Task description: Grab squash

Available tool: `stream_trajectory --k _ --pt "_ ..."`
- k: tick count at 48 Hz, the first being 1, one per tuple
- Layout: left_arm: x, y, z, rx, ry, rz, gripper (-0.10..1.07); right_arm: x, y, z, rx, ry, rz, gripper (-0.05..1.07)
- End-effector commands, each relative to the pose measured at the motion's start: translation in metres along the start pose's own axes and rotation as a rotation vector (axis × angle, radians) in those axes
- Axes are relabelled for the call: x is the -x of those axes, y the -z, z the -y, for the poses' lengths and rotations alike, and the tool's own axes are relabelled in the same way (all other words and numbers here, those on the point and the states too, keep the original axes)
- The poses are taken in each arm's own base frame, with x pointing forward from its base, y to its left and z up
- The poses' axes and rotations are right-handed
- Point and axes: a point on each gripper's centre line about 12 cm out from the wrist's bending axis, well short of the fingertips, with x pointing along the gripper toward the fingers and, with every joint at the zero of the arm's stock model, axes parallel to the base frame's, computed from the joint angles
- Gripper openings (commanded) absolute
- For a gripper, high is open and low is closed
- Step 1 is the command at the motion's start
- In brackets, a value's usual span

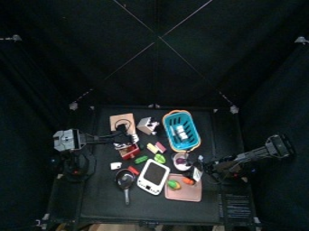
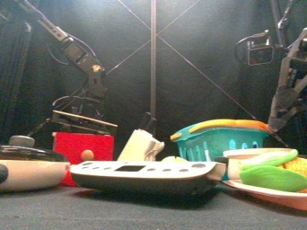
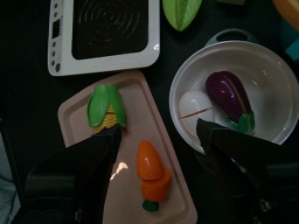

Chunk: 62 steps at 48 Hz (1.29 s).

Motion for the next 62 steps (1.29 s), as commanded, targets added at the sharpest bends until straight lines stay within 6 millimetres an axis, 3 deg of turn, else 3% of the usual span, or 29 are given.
stream_trajectory --k 1,9,24,39,48,62 --pt "0.007 -0.004 0.003 -0.001 0.031 0.01 0.74 0.005 -0.011 -0.003 -0.021 -0.015 0.033 0.99" --pt "0.021 -0.01 0.005 -0.041 0.087 0.053 0.74 0.007 -0.014 -0.003 -0.029 -0.018 0.043 0.99" --pt "0.059 0.002 -0.002 -0.182 0.22 0.15 0.74 0.013 -0.024 -0.001 -0.038 0.033 0.058 0.99" --pt "0.067 0.01 -0.011 -0.234 0.251 0.173 0.74 0.023 -0.038 -0.005 -0.076 0.008 0.102 0.99" --pt "0.077 0.02 -0.016 -0.276 0.292 0.184 0.74 0.024 -0.042 -0.004 -0.088 0.012 0.11 0.99" --pt "0.078 0.03 -0.023 -0.311 0.299 0.184 0.74 0.024 -0.043 -0.004 -0.088 0.015 0.114 0.99"
